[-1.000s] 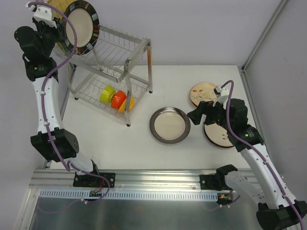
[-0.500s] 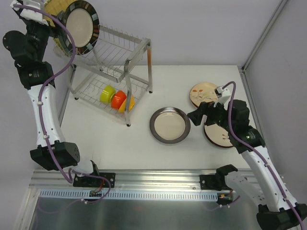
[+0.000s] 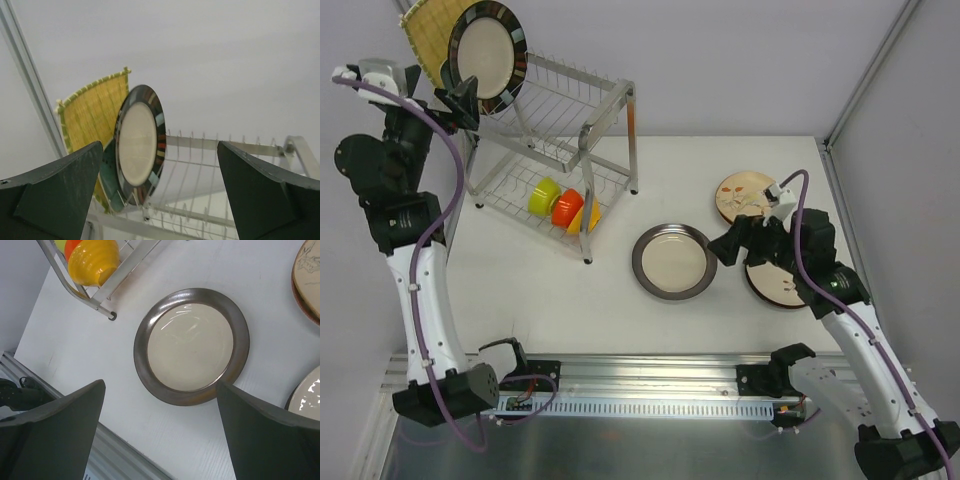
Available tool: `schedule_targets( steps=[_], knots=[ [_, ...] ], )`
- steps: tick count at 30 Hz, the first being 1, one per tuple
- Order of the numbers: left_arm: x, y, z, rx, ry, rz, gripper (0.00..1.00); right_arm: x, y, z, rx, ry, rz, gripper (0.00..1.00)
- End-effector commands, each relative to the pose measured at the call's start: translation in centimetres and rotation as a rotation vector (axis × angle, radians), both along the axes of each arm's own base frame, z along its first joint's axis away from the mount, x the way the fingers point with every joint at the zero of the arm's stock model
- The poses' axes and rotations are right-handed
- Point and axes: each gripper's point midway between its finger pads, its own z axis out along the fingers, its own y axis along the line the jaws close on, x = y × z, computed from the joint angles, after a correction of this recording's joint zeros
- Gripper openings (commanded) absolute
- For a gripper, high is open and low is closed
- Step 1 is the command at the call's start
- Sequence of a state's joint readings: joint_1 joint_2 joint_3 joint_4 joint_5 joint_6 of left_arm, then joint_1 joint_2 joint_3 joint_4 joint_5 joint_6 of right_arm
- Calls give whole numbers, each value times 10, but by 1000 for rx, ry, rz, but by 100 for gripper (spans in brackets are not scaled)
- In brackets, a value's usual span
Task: Load the plates into the dish rack
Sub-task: Insert the plate into the dish rack, then grab a plate with the right arm
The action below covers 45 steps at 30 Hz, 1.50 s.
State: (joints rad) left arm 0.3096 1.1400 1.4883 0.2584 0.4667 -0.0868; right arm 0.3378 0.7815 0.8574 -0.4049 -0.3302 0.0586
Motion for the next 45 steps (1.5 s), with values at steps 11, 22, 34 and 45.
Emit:
schedule_targets(
  steps=[11, 22, 34, 45],
  knots=[
    [-93, -61, -147, -398, 302, -169, 99, -8, 1, -83, 124, 356, -190, 100],
    [-150, -99, -296, -566, 678, -240, 99, 0, 1, -144, 221, 471, -334, 100],
    [-159, -106, -366, -532, 859, -243, 99, 17, -2, -184, 246, 470, -416, 92],
    [-157, -104, -365, -545, 856, -227, 99, 26, 14, -221, 305, 574, -426, 85]
  ],
)
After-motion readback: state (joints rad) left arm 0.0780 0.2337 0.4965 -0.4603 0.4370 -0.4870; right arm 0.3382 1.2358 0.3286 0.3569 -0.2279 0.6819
